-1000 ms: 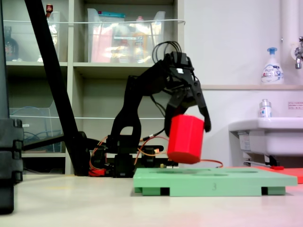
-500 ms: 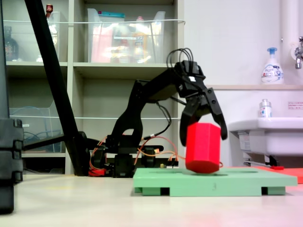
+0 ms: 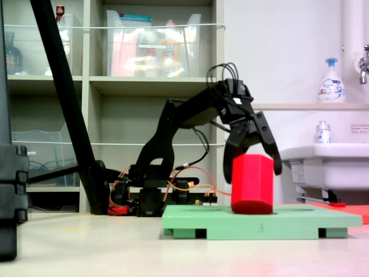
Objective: Put the octagonal pillar block into the corresponding hole
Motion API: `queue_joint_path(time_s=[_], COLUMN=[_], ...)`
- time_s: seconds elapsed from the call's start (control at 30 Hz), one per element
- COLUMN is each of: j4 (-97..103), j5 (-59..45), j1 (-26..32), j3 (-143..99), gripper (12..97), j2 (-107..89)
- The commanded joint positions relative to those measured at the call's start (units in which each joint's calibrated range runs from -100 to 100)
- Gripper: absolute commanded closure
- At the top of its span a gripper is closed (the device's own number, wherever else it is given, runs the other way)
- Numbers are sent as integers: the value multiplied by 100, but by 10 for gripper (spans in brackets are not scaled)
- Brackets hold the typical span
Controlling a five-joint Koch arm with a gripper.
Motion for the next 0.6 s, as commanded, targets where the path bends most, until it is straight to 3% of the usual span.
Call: queue_joint_path(time_s=[0.0,0.57], j4=[397,494], j5=[39,39], j1=[78,112], j3=[426,436], gripper=[662,634], j2=[-83,182])
